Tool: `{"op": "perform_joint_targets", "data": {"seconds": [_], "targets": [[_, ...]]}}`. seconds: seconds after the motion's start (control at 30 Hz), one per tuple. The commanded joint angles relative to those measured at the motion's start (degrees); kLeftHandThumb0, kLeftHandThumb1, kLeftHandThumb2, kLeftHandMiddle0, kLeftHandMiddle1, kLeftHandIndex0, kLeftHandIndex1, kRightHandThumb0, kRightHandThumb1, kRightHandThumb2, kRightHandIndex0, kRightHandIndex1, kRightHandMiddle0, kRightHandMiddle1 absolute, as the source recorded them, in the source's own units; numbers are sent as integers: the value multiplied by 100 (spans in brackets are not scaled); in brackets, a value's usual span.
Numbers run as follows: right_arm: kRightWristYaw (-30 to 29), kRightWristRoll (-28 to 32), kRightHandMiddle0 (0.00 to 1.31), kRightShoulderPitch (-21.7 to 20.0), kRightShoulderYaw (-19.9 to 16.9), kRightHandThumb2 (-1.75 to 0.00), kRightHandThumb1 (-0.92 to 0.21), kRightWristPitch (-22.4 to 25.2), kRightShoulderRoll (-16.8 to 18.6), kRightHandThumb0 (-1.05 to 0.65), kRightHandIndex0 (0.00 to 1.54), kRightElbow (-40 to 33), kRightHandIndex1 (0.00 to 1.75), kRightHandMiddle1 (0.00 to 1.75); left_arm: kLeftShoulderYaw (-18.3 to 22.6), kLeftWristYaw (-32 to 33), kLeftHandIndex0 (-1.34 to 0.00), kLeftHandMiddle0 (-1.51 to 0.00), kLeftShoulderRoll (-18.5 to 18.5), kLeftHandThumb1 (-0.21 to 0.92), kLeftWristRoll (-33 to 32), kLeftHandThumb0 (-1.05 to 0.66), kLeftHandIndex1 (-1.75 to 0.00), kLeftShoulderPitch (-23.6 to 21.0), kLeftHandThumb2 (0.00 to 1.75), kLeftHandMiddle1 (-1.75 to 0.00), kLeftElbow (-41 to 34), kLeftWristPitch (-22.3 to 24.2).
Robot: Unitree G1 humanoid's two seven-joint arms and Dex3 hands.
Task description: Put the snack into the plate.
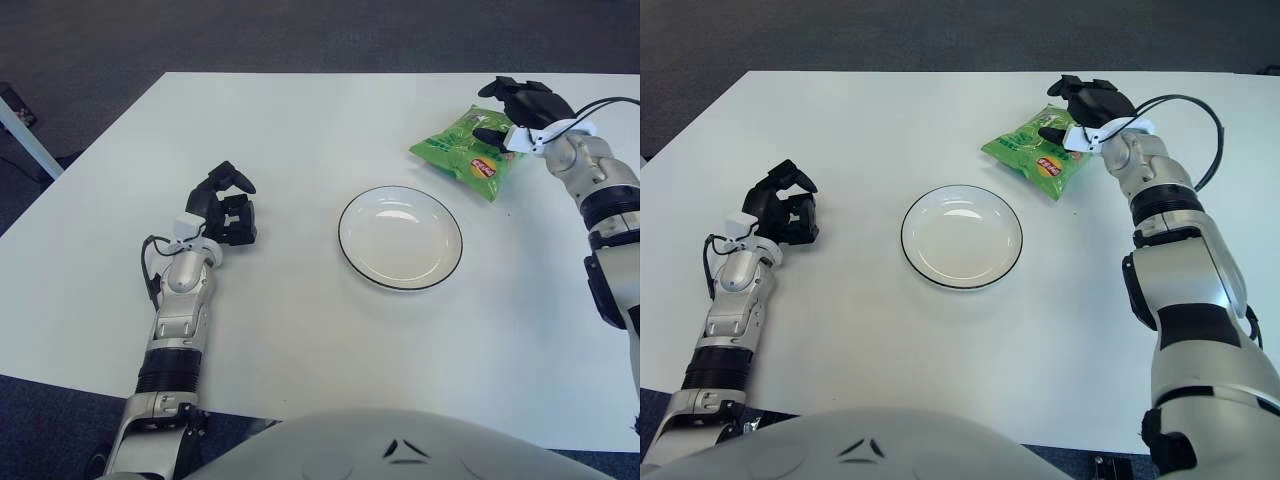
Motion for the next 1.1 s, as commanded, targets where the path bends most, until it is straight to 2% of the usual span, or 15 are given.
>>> {"op": "perform_joint_targets", "data": {"seconds": [0.0,0.4,0.57,0.83,1.07], "targets": [[-251,-111,0,-272,119,-102,-92,45,142,-96,4,217,27,75,-70,12,-65,-131,-379,27,-5,-50,-175,746,137,-175,632,-25],[-584,-270,0,-397,447,-104,-92,206,242,-104,0,431,25,66,-33,75,-68,-130,-397,23,24,-51,-175,743,142,-175,587,-8],[-538,-254,0,-411,510,-103,-92,262,282,-105,0,481,20,65,-31,200,-70,-130,-423,22,105,-52,-175,741,144,-175,565,21],[-87,-129,0,-367,485,-102,-92,403,391,-105,0,586,12,63,-52,268,-69,-130,-420,22,114,-52,-175,773,143,-175,500,85],[613,17,0,-288,414,-101,-92,365,417,-105,0,609,2,57,-44,162,-65,-131,-388,27,48,-50,-175,787,137,-175,520,77]]}}
